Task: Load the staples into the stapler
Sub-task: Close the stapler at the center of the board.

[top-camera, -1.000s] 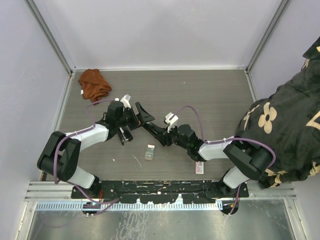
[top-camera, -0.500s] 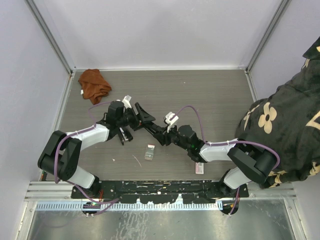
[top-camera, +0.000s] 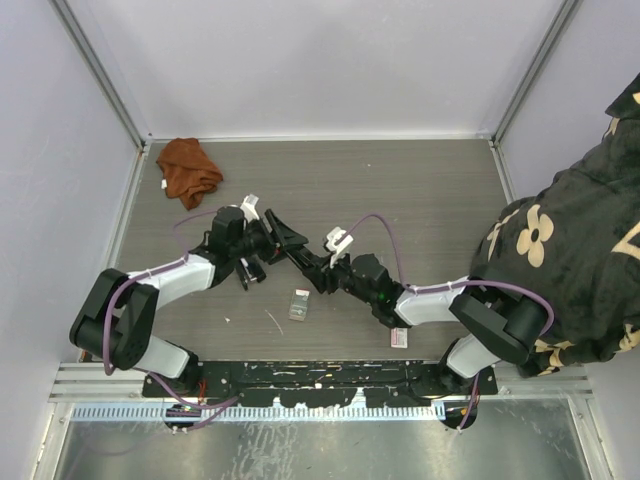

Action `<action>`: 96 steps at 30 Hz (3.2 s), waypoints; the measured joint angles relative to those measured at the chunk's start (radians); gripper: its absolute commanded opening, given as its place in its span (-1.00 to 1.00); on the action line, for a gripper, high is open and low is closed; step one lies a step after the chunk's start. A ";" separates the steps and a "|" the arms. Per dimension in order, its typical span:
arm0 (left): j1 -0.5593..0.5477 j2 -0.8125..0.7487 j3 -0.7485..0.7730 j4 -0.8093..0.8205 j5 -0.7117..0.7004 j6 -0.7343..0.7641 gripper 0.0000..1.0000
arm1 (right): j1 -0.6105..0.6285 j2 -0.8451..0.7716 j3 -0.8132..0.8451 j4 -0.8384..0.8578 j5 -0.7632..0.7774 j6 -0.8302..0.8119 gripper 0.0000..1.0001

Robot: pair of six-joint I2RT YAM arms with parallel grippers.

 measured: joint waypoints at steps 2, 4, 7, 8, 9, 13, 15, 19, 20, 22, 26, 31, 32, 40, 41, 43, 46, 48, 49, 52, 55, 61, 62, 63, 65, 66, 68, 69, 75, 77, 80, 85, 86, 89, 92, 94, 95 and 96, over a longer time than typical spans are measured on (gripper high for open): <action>0.000 -0.018 -0.008 0.000 0.000 -0.002 0.18 | 0.002 0.005 0.002 0.006 0.002 0.001 -0.98; 0.000 -0.030 -0.014 0.000 0.000 -0.004 0.18 | 0.002 0.011 0.005 0.012 0.004 0.004 -0.99; 0.000 -0.041 -0.021 0.000 -0.001 -0.011 0.03 | 0.003 0.021 0.013 0.012 0.007 0.008 -0.98; 0.000 -0.043 -0.023 0.000 -0.002 -0.013 -0.01 | 0.003 0.024 0.016 0.012 0.008 0.011 -0.98; 0.000 -0.045 -0.025 0.000 -0.002 -0.016 -0.05 | 0.003 0.028 0.019 0.012 0.008 0.013 -0.99; 0.000 -0.047 -0.029 0.000 -0.004 -0.007 -0.31 | 0.003 0.035 0.023 0.012 0.006 0.029 -0.99; 0.000 -0.048 -0.029 -0.001 -0.007 -0.006 -0.44 | 0.003 0.036 0.024 0.011 0.006 0.034 -0.99; 0.000 -0.049 -0.029 -0.002 -0.009 0.006 -0.75 | 0.003 0.036 0.028 0.005 0.005 0.040 -0.28; 0.000 -0.050 -0.029 -0.003 -0.010 0.010 -0.81 | 0.003 0.036 0.032 -0.005 0.002 0.042 0.02; 0.001 -0.050 -0.029 -0.008 -0.010 0.017 -0.95 | 0.003 0.035 0.039 -0.019 -0.005 0.044 0.41; 0.001 -0.050 -0.030 -0.040 -0.009 0.044 -0.99 | 0.003 0.005 0.040 -0.041 -0.021 0.051 0.69; 0.002 -0.054 -0.030 -0.052 -0.001 0.067 -0.99 | -0.011 -0.121 0.040 -0.129 -0.053 0.051 0.83; 0.004 -0.058 -0.030 -0.051 0.002 0.069 -0.99 | -0.020 -0.152 0.040 -0.152 -0.072 0.055 0.84; 0.033 -0.097 -0.030 -0.013 0.093 0.114 -1.00 | -0.227 -0.341 0.042 -0.325 -0.329 0.118 0.86; 0.036 -0.097 -0.030 -0.005 0.109 0.119 -1.00 | -0.259 -0.348 0.046 -0.348 -0.371 0.124 0.86; 0.043 -0.097 -0.030 0.010 0.143 0.129 -0.99 | -0.316 -0.348 0.061 -0.396 -0.457 0.130 0.86; 0.055 -0.097 -0.030 0.041 0.212 0.145 -0.99 | -0.354 -0.327 0.092 -0.457 -0.572 0.132 0.86; 0.060 -0.097 -0.030 0.064 0.260 0.149 -1.00 | -0.359 -0.296 0.120 -0.486 -0.657 0.135 0.87; 0.060 -0.097 -0.030 0.077 0.290 0.150 -0.99 | -0.359 -0.274 0.134 -0.496 -0.703 0.136 0.87; 0.061 -0.097 -0.029 0.109 0.364 0.155 -0.99 | -0.359 -0.220 0.165 -0.523 -0.800 0.138 0.93; 0.061 -0.097 -0.023 0.132 0.432 0.161 -0.99 | -0.358 -0.177 0.185 -0.547 -0.879 0.139 0.98; 0.061 -0.097 -0.016 0.190 0.505 0.153 -1.00 | -0.356 -0.137 0.211 -0.568 -0.999 0.143 0.87; 0.061 -0.097 -0.016 0.200 0.513 0.145 -0.99 | -0.356 -0.129 0.218 -0.568 -1.020 0.148 0.73; 0.061 -0.097 -0.016 0.208 0.520 0.139 -1.00 | -0.356 -0.123 0.222 -0.567 -1.034 0.153 0.53; 0.061 -0.097 -0.016 0.226 0.542 0.128 -0.99 | -0.352 -0.108 0.230 -0.560 -1.064 0.164 -0.19; 0.060 -0.097 -0.016 0.233 0.552 0.114 -1.00 | -0.351 -0.101 0.230 -0.551 -1.081 0.172 -0.63; 0.061 -0.097 -0.016 0.235 0.558 0.106 -1.00 | -0.347 -0.089 0.231 -0.535 -1.099 0.196 -0.98; 0.061 -0.097 -0.016 0.236 0.560 0.104 -0.99 | -0.346 -0.084 0.233 -0.529 -1.106 0.208 -0.98; 0.063 -0.097 -0.016 0.238 0.557 0.095 -1.00 | -0.346 -0.073 0.241 -0.515 -1.104 0.246 -0.98; 0.064 -0.097 -0.016 0.238 0.558 0.091 -0.99 | -0.346 -0.073 0.241 -0.512 -1.104 0.257 -0.06; 0.066 -0.097 -0.016 0.238 0.558 0.088 -0.99 | -0.346 -0.073 0.241 -0.507 -1.105 0.274 0.96; 0.065 -0.109 -0.016 0.248 0.549 0.088 -1.00 | -0.337 -0.071 0.240 -0.480 -1.130 0.319 1.00; 0.065 -0.114 -0.016 0.248 0.548 0.089 -1.00 | -0.335 -0.071 0.240 -0.473 -1.134 0.325 1.00; 0.065 -0.127 -0.014 0.246 0.547 0.092 -0.99 | -0.333 -0.071 0.238 -0.455 -1.145 0.345 0.85; 0.065 -0.131 -0.014 0.241 0.546 0.109 -1.00 | -0.333 -0.071 0.231 -0.430 -1.154 0.366 0.08; 0.065 -0.136 -0.013 0.235 0.552 0.110 -0.99 | -0.333 -0.071 0.224 -0.422 -1.151 0.372 -0.59; 0.065 -0.141 -0.011 0.224 0.547 0.111 -0.99 | -0.333 -0.069 0.219 -0.410 -1.160 0.369 -0.90; 0.065 -0.145 -0.009 0.211 0.547 0.113 -0.99 | -0.333 -0.069 0.219 -0.408 -1.163 0.371 -0.97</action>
